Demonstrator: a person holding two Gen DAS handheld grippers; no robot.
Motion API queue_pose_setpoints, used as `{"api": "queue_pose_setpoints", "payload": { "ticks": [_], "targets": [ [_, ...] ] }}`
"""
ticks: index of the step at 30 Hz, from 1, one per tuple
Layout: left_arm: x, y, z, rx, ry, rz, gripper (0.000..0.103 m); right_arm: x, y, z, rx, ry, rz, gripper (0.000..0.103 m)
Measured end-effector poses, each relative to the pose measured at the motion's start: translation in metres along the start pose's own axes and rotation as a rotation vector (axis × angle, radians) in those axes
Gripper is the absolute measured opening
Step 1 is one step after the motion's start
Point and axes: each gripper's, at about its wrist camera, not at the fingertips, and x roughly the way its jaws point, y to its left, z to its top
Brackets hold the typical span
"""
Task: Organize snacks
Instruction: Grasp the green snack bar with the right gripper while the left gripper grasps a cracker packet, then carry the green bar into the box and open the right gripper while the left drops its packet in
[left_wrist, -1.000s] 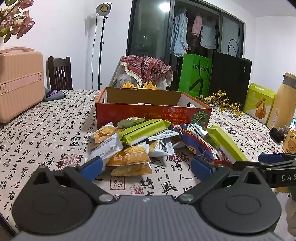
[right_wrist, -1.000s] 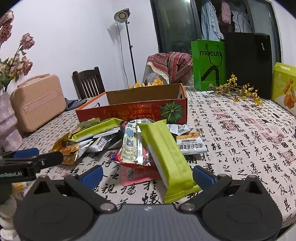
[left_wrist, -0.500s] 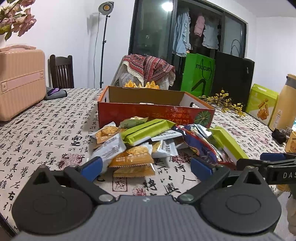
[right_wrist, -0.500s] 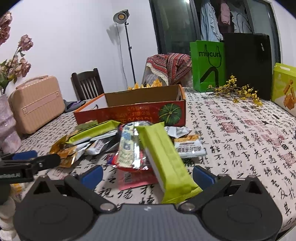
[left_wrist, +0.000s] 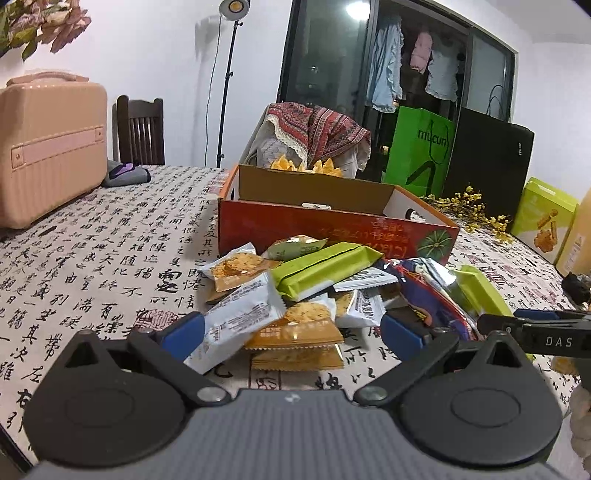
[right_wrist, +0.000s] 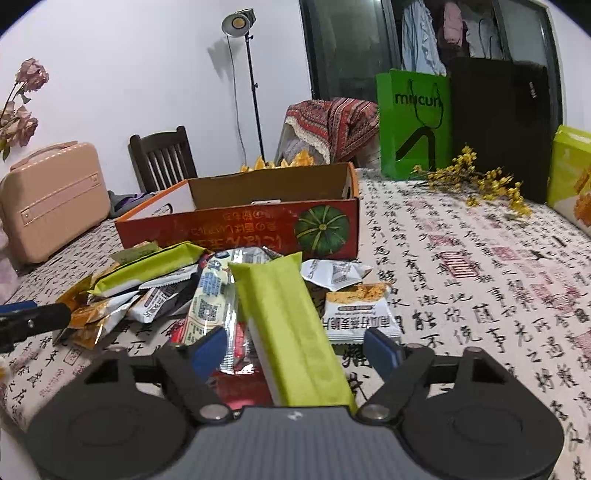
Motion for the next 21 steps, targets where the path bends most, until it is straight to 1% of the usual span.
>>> {"api": "queue_pose_setpoints", "payload": {
  "ticks": [2,3,5,7,9,13,16,18,21],
  "targets": [
    [0.002,0.002,0.001,-0.01,0.009,0.003,0.103,0.005,-0.002,0.0,0.013,0.007,0.011,0.074],
    [0.003,0.003,0.002,-0.014,0.009,0.003,0.103,0.006,-0.004,-0.001,0.027,0.007,0.024,0.071],
    [0.004,0.005,0.003,-0.019,0.007,0.007,0.103,0.007,-0.007,-0.001,0.052,0.006,0.053,0.061],
    [0.006,0.007,0.006,-0.03,0.008,0.007,0.103,0.007,-0.008,-0.002,0.058,0.008,0.055,0.046],
    [0.007,0.01,0.009,-0.045,0.012,0.002,0.103,0.005,-0.009,-0.002,0.063,0.002,0.073,0.039],
    [0.011,0.019,0.015,-0.08,0.023,0.003,0.103,-0.002,-0.008,-0.002,0.063,-0.022,0.067,0.038],
    [0.017,0.028,0.019,-0.122,0.049,0.011,0.103,-0.007,-0.009,0.0,0.068,-0.045,0.063,0.037],
    [0.021,0.034,0.018,-0.144,0.078,0.03,0.103,-0.01,-0.008,0.001,0.07,-0.062,0.06,0.037],
    [0.026,0.04,0.013,-0.165,0.102,0.028,0.103,-0.015,-0.007,0.001,0.075,-0.073,0.062,0.037]
  ]
}}
